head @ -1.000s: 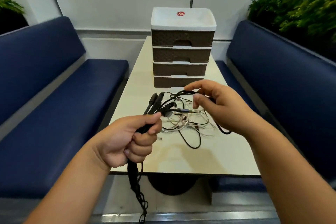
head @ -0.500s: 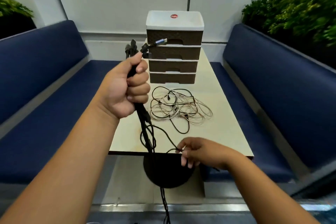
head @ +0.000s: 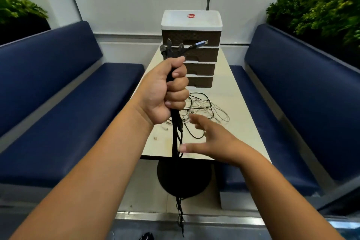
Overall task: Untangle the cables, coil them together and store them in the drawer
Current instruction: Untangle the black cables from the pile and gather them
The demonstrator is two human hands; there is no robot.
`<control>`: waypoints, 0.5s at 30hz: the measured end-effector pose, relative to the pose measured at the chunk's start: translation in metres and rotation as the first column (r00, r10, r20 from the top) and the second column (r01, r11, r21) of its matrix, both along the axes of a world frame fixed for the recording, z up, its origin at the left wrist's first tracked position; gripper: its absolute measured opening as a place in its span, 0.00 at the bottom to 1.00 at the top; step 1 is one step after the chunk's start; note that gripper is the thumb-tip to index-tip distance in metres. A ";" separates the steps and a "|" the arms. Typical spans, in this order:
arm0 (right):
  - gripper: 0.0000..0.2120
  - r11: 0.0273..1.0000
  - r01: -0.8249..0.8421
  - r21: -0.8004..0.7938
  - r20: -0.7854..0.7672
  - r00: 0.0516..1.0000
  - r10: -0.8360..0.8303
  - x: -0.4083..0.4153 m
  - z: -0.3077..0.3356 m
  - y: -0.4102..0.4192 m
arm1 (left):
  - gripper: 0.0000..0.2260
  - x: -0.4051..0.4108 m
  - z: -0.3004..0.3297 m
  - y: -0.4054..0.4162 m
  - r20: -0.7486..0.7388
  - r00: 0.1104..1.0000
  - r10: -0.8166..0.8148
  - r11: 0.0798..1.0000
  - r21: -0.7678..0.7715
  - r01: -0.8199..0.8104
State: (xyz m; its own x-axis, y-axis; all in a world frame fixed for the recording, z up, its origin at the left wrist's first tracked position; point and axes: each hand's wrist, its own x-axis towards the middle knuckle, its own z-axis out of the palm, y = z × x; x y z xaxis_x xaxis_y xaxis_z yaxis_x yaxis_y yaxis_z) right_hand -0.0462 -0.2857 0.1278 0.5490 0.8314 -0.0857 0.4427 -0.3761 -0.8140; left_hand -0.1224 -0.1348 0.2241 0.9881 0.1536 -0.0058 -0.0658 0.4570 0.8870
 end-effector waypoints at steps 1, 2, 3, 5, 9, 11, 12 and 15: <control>0.44 0.992 0.016 0.123 -0.058 0.998 -0.009 -0.004 0.006 0.004 | 0.18 0.004 0.000 -0.005 -0.001 1.000 -0.001 1.000 0.004 0.001; 0.34 0.976 0.011 0.218 -0.114 0.993 0.014 -0.009 0.008 0.009 | 0.18 0.007 0.000 -0.010 -0.002 1.000 0.000 1.000 0.001 0.000; 0.21 0.958 0.009 0.286 -0.161 0.986 0.039 -0.016 0.007 0.015 | 0.19 0.011 0.000 -0.014 -0.005 1.000 0.004 1.000 -0.009 -0.004; 0.16 0.925 0.102 0.367 -0.290 0.957 0.010 -0.026 -0.007 0.026 | 0.20 0.017 0.004 -0.019 0.005 1.000 0.026 0.999 -0.035 -0.026; 0.21 0.880 0.263 0.395 -0.436 0.897 -0.073 -0.036 -0.042 0.033 | 0.22 0.029 0.010 -0.016 0.015 0.993 0.114 0.992 -0.063 -0.113; 0.22 0.883 0.281 0.376 -0.463 0.882 -0.083 -0.035 -0.048 0.032 | 0.22 0.033 0.008 -0.014 0.003 0.989 0.145 0.987 -0.070 -0.145; 0.22 0.888 0.281 0.365 -0.469 0.879 -0.086 -0.034 -0.049 0.032 | 0.22 0.035 0.006 -0.014 -0.002 0.987 0.160 0.985 -0.070 -0.159; 0.24 0.914 0.250 0.320 -0.463 0.883 -0.080 -0.032 -0.055 0.033 | 0.23 0.038 -0.003 -0.009 -0.001 0.982 0.187 0.981 -0.053 -0.187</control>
State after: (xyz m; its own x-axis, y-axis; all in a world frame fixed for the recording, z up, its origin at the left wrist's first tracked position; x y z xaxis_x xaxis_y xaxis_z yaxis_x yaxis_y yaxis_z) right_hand -0.0778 -0.2528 0.0729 0.6587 0.7501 -0.0586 -0.0266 -0.0546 -0.9982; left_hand -0.0849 -0.1443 0.2212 0.9419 0.3356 -0.0152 -0.1580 0.4825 0.8615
